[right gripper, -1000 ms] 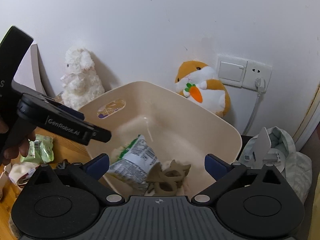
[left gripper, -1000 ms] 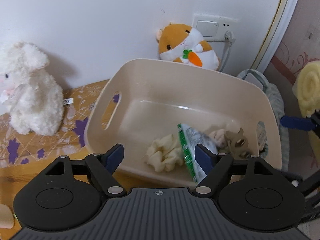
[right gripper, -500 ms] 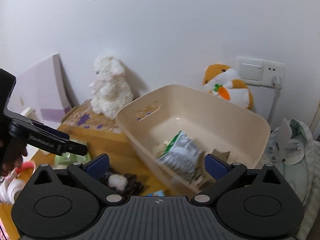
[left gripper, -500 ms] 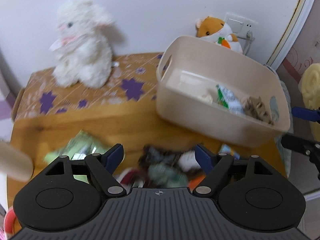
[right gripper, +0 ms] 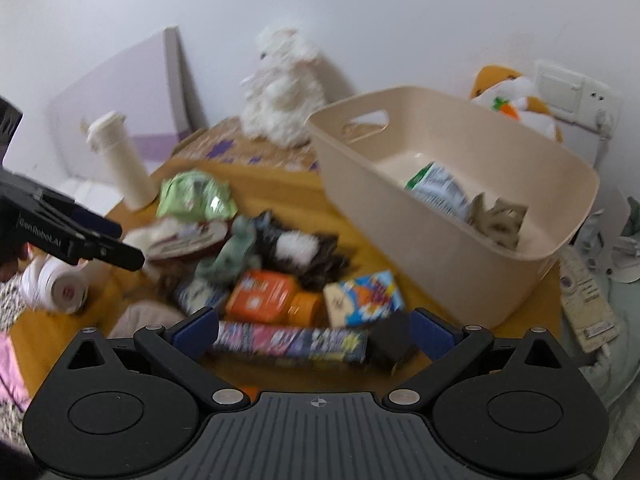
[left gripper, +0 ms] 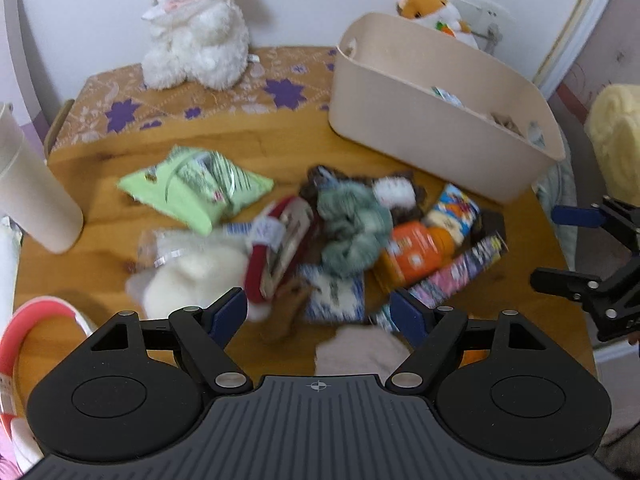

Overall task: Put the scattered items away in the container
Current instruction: 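Grasp the grey fuzzy sock with the left tool while the right tool grasps the orange sock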

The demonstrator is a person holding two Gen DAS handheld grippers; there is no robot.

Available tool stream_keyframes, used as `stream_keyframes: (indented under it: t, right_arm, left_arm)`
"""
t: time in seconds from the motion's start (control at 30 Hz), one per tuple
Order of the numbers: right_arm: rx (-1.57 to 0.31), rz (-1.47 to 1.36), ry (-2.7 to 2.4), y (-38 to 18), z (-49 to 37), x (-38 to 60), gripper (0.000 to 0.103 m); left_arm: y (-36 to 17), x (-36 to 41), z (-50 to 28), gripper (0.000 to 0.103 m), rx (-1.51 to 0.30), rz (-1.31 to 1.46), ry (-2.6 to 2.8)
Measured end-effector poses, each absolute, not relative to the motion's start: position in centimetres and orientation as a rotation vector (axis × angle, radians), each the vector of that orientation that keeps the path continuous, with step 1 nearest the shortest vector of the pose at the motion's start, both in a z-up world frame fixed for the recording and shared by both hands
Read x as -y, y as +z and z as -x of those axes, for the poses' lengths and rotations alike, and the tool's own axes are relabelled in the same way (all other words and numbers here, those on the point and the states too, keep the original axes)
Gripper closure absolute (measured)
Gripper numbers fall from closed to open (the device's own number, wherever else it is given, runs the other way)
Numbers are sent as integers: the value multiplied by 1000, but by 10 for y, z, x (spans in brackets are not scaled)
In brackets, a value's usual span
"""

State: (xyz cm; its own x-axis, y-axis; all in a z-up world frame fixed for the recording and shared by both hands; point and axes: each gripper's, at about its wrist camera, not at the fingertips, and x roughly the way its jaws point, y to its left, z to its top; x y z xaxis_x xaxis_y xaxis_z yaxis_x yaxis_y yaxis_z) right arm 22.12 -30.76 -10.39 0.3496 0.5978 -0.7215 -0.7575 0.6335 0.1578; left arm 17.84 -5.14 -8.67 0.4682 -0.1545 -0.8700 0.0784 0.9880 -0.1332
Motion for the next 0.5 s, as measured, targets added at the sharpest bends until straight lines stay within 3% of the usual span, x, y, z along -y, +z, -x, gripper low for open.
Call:
stream_keyframes:
  t: [0.5]
  right_arm:
    - [-885, 440, 967, -153, -179, 289, 0]
  left_arm:
    - [-136, 78, -146, 23, -1214, 8, -210]
